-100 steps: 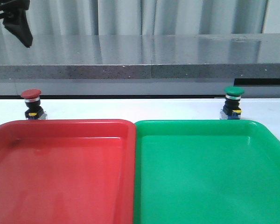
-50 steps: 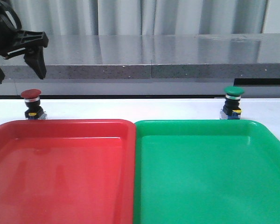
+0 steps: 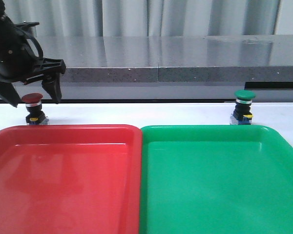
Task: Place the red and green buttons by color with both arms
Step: 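Lower the left gripper over the red-capped button and close on it, then lift the red button with the left gripper and carry it into the red tray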
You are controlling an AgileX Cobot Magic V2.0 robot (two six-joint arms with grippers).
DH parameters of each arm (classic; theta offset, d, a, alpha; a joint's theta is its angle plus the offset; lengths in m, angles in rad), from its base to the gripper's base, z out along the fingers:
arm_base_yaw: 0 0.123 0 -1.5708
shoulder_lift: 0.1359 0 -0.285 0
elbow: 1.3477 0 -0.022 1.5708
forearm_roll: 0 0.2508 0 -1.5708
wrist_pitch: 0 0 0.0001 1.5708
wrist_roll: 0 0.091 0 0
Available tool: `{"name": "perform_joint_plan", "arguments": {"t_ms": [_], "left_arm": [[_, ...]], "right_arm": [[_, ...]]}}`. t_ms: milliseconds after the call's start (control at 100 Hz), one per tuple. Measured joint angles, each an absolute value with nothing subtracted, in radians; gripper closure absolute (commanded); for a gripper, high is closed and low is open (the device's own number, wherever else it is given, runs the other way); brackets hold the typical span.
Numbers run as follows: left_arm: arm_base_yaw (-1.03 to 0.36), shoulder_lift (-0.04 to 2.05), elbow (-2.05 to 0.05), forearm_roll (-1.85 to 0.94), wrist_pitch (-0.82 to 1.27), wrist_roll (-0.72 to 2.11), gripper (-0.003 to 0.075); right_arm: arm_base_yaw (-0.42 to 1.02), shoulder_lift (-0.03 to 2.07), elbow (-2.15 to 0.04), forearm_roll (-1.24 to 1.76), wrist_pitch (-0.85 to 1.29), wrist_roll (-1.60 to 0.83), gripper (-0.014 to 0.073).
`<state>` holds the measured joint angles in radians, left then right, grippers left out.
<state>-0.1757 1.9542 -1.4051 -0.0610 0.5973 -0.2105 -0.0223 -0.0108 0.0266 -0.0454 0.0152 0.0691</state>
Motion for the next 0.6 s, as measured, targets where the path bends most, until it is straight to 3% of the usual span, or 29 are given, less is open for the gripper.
{"name": "perform_joint_plan", "arguments": {"t_ms": [130,440,600], "left_arm": [[-0.176,1.958,-1.405,-0.061,0.597,-0.210,0.0136],[-0.176,1.958,-1.407,-0.061,0.597,-0.210,0.0409],[-0.176,1.958,-1.407,-0.061,0.597,-0.210,0.0507]], "right_arm": [[-0.022,-0.011,0.027,-0.045,0.015,0.069,0.0658],[-0.022,-0.011,0.027,-0.045,0.015,0.069,0.0658],[-0.022,-0.011,0.027,-0.045,0.015,0.069,0.0658]]}}
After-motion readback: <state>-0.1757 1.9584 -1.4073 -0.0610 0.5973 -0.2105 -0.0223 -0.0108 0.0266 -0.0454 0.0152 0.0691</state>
